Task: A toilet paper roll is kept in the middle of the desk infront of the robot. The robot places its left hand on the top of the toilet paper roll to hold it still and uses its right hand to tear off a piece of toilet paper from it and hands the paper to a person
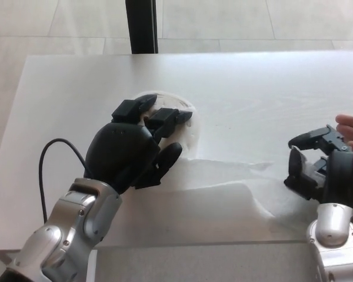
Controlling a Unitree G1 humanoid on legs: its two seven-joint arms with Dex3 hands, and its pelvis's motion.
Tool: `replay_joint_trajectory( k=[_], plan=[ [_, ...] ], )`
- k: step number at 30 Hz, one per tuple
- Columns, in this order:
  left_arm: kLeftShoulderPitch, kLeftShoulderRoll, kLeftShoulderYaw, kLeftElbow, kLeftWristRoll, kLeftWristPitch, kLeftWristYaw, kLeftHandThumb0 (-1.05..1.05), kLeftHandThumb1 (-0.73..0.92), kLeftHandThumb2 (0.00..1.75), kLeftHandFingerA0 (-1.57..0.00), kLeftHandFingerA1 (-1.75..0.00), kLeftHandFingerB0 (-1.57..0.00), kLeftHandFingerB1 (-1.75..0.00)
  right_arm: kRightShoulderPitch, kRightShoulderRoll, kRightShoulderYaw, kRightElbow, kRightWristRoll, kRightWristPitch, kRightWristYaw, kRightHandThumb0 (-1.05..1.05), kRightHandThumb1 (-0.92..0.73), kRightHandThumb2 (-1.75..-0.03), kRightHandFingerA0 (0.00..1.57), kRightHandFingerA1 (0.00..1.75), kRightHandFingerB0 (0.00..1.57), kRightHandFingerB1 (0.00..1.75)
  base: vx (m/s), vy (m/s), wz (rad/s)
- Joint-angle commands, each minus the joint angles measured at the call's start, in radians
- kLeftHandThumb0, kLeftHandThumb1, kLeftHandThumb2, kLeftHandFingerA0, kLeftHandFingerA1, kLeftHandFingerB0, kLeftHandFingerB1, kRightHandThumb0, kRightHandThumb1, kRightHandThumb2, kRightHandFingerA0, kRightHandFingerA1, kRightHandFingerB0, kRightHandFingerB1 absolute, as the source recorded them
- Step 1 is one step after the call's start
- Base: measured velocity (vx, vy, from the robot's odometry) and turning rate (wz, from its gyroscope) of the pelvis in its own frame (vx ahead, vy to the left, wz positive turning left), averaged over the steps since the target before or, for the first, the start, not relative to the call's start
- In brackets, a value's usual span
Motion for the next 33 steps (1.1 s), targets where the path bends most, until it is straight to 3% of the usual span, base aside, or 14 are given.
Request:
replay_joint_trajectory(
  k=[1, 2, 8, 10, 11, 13, 14, 18, 22, 24, 25, 28, 29, 33],
  plan=[
    [0.117, 0.021, -0.029, 0.091, -0.010, 0.061, -0.115, -0.65, 0.74, 1.10, -0.25, -0.58, -0.32, -0.55, -0.066, 0.010, -0.118, 0.026, 0.153, -0.016, -0.108, -0.20, -0.48, -1.22, 0.98, 1.75, 0.84, 1.56, 0.00, 0.000, 0.00],
    [0.121, 0.021, -0.025, 0.092, -0.011, 0.070, -0.118, -0.61, 0.90, 0.67, -0.30, -0.48, -0.38, -0.40, -0.096, -0.005, -0.144, 0.072, 0.163, -0.090, -0.146, -0.28, -0.46, -1.13, 1.23, 1.39, 1.02, 1.24, 0.00, 0.000, 0.00],
    [0.137, 0.022, -0.020, 0.095, -0.017, 0.060, -0.113, -0.60, 0.90, 0.67, -0.32, -0.47, -0.39, -0.40, -0.175, -0.059, -0.217, 0.090, 0.229, -0.072, -0.099, -0.24, -0.44, -1.18, 1.27, 1.44, 1.01, 1.27, 0.00, 0.000, 0.00],
    [0.147, 0.028, -0.020, 0.091, -0.018, 0.052, -0.114, -0.60, 0.90, 0.67, -0.32, -0.47, -0.39, -0.40, -0.196, -0.126, -0.199, 0.120, 0.189, -0.133, -0.094, -0.16, -0.47, -1.12, 0.96, 1.75, 0.81, 1.62, 0.00, 0.000, 0.00],
    [0.156, 0.035, -0.018, 0.090, -0.018, 0.043, -0.111, -0.60, 0.90, 0.67, -0.32, -0.47, -0.39, -0.40, -0.220, -0.177, -0.195, 0.136, 0.173, -0.166, -0.091, -0.36, -0.66, -0.77, 0.97, 1.75, 0.87, 1.46, 0.00, 0.000, 0.00],
    [0.158, 0.035, -0.017, 0.090, -0.017, 0.040, -0.111, -0.60, 0.90, 0.67, -0.32, -0.47, -0.39, -0.40, -0.225, -0.188, -0.190, 0.147, 0.175, -0.176, -0.093, -0.36, -0.66, -0.77, 0.97, 1.75, 0.87, 1.46, 0.00, 0.000, 0.00],
    [0.163, 0.045, -0.013, 0.097, -0.019, 0.029, -0.110, -0.60, 0.89, 0.66, -0.33, -0.47, -0.40, -0.40, -0.254, -0.248, -0.175, 0.126, 0.142, -0.160, -0.079, -0.23, -0.46, -1.13, 1.21, 1.35, 1.01, 1.19, 0.00, 0.000, 0.00],
    [0.157, 0.050, 0.001, 0.116, -0.021, 0.014, -0.103, -0.59, 0.88, 0.66, -0.34, -0.48, -0.40, -0.41, -0.325, -0.319, -0.167, 0.131, 0.206, -0.182, 0.026, -0.10, -0.36, -1.33, 0.99, 1.63, 0.91, 1.48, 0.00, 0.000, 0.00],
    [0.170, 0.046, 0.006, 0.101, -0.019, 0.024, -0.108, -0.61, 0.89, 0.67, -0.34, -0.48, -0.41, -0.41, -0.255, -0.352, -0.040, 0.095, 0.090, -0.224, 0.021, -0.18, -0.46, -1.16, 0.88, 1.74, 0.81, 1.57, 0.00, 0.000, 0.00],
    [0.180, 0.050, -0.003, 0.109, -0.004, -0.011, -0.075, -0.64, 0.73, 1.10, -0.30, -0.60, -0.36, -0.57, -0.226, -0.370, -0.023, 0.099, 0.100, -0.247, 0.027, -0.18, -0.46, -1.16, 0.91, 1.71, 0.84, 1.54, 0.00, 0.000, 0.00],
    [0.187, 0.050, -0.005, 0.097, -0.003, -0.004, -0.083, -0.64, 0.73, 1.10, -0.29, -0.59, -0.36, -0.57, -0.225, -0.395, -0.018, 0.108, 0.093, -0.253, 0.022, -0.17, -0.45, -1.16, 1.20, 1.36, 1.01, 1.22, 0.00, 0.000, 0.00],
    [0.199, 0.055, 0.001, 0.093, -0.013, -0.003, -0.099, -0.64, 0.73, 1.09, -0.28, -0.57, -0.36, -0.56, -0.271, -0.452, -0.049, 0.146, 0.131, -0.270, 0.024, -0.16, -0.51, -1.14, 0.94, 1.68, 0.78, 1.49, 0.00, 0.000, 0.00],
    [0.200, 0.054, 0.003, 0.092, -0.015, 0.005, -0.106, -0.61, 0.89, 0.66, -0.33, -0.46, -0.40, -0.40, -0.302, -0.479, -0.061, 0.168, 0.135, -0.261, 0.022, -0.14, -0.49, -1.14, 0.92, 1.67, 0.81, 1.50, 0.00, 0.000, 0.00],
    [0.211, 0.062, 0.008, 0.097, -0.008, 0.000, -0.104, -0.60, 0.89, 0.66, -0.33, -0.46, -0.40, -0.40, -0.390, -0.552, -0.085, 0.229, 0.142, -0.294, -0.023, -0.19, -0.50, -1.17, 0.89, 1.70, 0.81, 1.55, 0.00, 0.000, 0.00]
  ],
)
